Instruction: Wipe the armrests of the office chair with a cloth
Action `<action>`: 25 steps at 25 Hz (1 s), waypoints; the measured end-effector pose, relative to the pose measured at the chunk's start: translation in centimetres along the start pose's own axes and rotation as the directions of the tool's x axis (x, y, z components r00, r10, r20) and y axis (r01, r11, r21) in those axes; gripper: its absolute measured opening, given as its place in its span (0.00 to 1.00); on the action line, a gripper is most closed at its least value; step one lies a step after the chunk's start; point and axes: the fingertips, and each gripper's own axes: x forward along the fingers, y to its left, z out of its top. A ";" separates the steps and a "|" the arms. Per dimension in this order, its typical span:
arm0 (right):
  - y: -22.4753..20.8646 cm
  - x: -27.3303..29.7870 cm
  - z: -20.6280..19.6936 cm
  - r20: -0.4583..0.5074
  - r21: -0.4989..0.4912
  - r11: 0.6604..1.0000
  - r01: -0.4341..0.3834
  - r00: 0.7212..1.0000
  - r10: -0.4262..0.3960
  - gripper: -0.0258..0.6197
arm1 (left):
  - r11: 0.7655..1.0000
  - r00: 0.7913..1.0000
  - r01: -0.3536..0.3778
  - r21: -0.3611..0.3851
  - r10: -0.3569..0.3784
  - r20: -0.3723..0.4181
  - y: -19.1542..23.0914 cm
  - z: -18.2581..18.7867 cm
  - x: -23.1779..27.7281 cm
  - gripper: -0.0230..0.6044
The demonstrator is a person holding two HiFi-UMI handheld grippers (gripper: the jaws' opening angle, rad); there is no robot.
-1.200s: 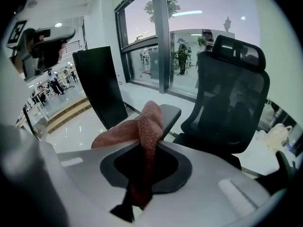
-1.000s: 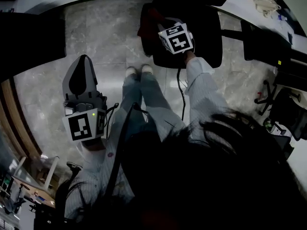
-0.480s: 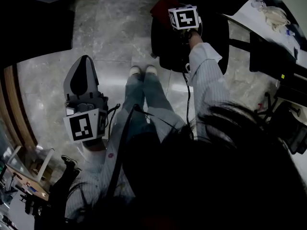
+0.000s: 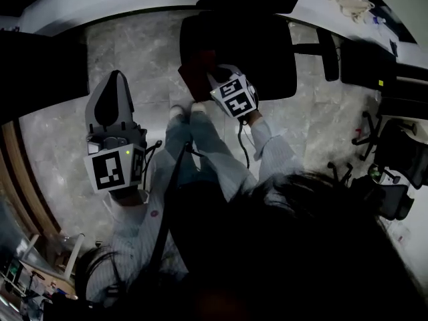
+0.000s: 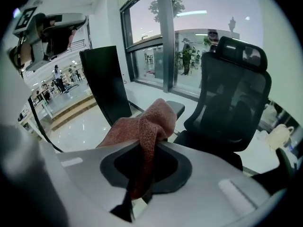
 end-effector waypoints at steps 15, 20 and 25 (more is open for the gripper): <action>1.2 -19.2 14.2 0.568 0.155 0.987 -0.047 0.821 -0.050 0.10 | 0.992 0.979 0.096 0.083 -0.109 0.173 -4.9 7.8 -2.7 0.04; 3.6 -29.3 20.3 0.729 0.093 0.995 0.031 0.679 -0.089 0.10 | 0.989 0.963 0.114 0.091 -0.133 0.235 -6.3 11.9 -4.4 0.04; 5.5 -32.9 22.1 0.785 0.071 0.993 0.093 0.609 -0.113 0.10 | 0.985 0.955 0.122 0.119 -0.149 0.256 -7.1 13.4 -5.3 0.04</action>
